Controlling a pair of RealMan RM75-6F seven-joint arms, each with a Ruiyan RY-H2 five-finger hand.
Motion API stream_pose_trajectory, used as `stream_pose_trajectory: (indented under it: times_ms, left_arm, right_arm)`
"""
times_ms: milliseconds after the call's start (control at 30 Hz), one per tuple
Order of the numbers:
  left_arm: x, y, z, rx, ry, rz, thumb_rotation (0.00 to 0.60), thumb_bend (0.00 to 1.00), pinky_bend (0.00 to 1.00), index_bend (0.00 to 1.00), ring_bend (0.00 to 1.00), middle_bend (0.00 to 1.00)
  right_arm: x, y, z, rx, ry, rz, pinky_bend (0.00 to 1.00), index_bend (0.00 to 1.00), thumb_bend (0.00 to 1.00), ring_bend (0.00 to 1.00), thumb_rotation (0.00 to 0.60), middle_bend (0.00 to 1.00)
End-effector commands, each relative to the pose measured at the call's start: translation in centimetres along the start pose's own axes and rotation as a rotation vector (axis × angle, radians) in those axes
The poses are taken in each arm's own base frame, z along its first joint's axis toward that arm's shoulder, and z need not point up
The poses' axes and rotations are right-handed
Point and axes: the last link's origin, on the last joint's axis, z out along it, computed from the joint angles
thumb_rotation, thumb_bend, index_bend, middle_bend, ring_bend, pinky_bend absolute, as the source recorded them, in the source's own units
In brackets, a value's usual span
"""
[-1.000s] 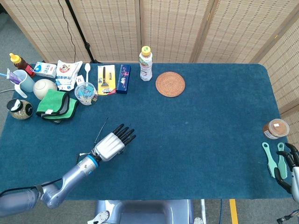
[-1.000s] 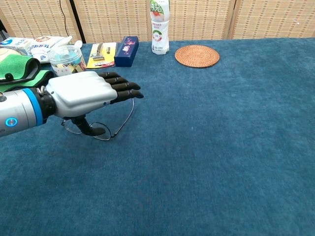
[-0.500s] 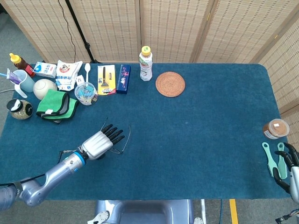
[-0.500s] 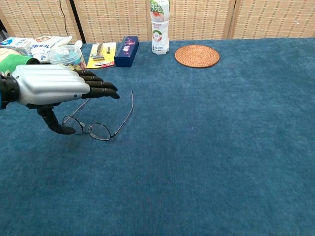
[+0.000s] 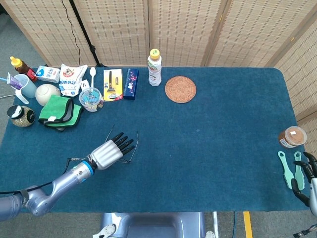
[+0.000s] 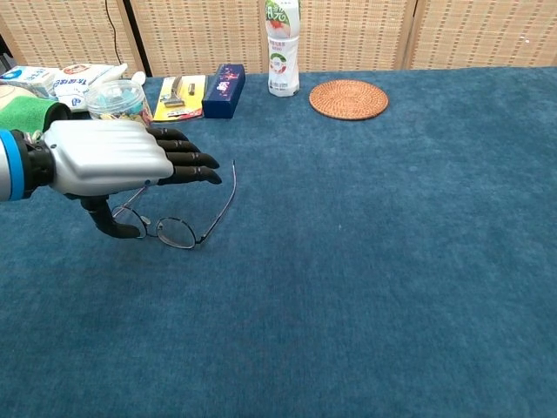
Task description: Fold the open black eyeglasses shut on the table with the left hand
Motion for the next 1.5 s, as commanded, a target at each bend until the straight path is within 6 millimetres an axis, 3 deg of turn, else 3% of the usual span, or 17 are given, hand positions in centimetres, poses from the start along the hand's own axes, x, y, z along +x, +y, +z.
stream_pose_trajectory:
  times_ms: [33, 700, 1200, 1500]
  left_arm:
    - [-0.2, 0.3, 0.7, -0.006, -0.015, 0.017, 0.556, 0.24, 0.0, 0.02, 0.0, 0.0]
    - [-0.9, 1.1, 3.4, -0.023, -0.06, 0.107, 0.556, 0.24, 0.0, 0.05, 0.0, 0.0]
    - [-1.3, 1.9, 3.8, -0.02, -0.051, 0.111, 0.553, 0.24, 0.0, 0.17, 0.0, 0.0]
    - [-1.4, 2.1, 3.7, -0.006, -0.023, 0.114, 0.556, 0.24, 0.0, 0.32, 0.0, 0.0]
  right_arm:
    - [0.1, 0.0, -0.1, -0.003, 0.002, 0.0, 0.42, 0.3, 0.43, 0.27, 0.6, 0.15]
    - [0.3, 0.3, -0.3, -0.018, 0.008, -0.002, 0.42, 0.3, 0.43, 0.27, 0.6, 0.15]
    - [0.5, 0.6, -0.6, -0.03, 0.013, 0.005, 0.42, 0.3, 0.43, 0.27, 0.6, 0.14]
    - [0.5, 0.6, -0.6, -0.029, 0.015, 0.004, 0.42, 0.3, 0.43, 0.27, 0.6, 0.14]
